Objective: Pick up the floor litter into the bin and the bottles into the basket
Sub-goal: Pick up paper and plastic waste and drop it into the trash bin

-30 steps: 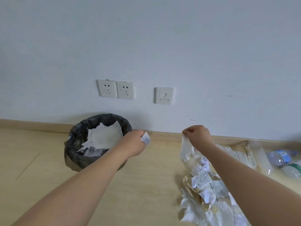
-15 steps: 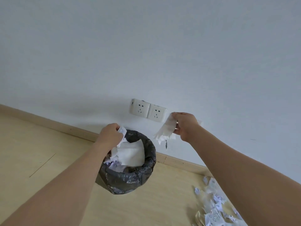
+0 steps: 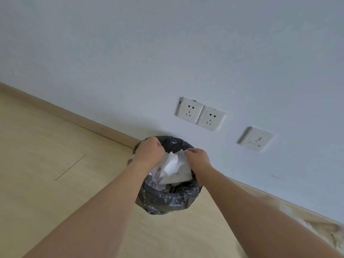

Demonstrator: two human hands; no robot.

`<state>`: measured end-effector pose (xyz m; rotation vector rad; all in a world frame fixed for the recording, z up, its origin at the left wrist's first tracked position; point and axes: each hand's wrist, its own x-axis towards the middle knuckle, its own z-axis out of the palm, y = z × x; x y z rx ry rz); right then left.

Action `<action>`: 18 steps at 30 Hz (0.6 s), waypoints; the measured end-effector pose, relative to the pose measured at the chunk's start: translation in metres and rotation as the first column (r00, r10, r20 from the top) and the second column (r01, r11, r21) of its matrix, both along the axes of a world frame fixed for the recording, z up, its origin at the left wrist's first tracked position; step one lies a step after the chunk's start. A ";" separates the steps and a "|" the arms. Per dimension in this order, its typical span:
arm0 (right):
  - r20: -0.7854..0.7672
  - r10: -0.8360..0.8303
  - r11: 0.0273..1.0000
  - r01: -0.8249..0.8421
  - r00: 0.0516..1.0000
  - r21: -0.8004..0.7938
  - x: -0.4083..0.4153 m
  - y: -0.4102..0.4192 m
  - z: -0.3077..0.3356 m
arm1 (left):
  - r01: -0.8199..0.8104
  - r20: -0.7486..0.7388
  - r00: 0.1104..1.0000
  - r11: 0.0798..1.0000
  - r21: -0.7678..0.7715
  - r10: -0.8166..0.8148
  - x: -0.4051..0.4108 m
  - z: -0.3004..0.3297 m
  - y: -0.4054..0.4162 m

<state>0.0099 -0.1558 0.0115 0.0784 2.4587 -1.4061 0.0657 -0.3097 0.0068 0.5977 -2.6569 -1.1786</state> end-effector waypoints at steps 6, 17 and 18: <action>-0.148 0.006 0.990 0.014 0.989 0.138 0.006 0.127 0.014 | 0.159 0.010 0.987 0.976 -0.149 -0.159 -0.005 0.011 0.075; 0.040 -0.030 0.822 0.002 0.999 0.570 0.065 0.418 -0.059 | 0.628 0.356 0.752 0.767 -0.133 -0.555 0.014 -0.063 0.320; 0.082 -0.040 0.813 -0.015 0.996 0.582 0.072 0.436 -0.071 | 0.652 0.408 0.720 0.749 -0.120 -0.562 0.014 -0.075 0.341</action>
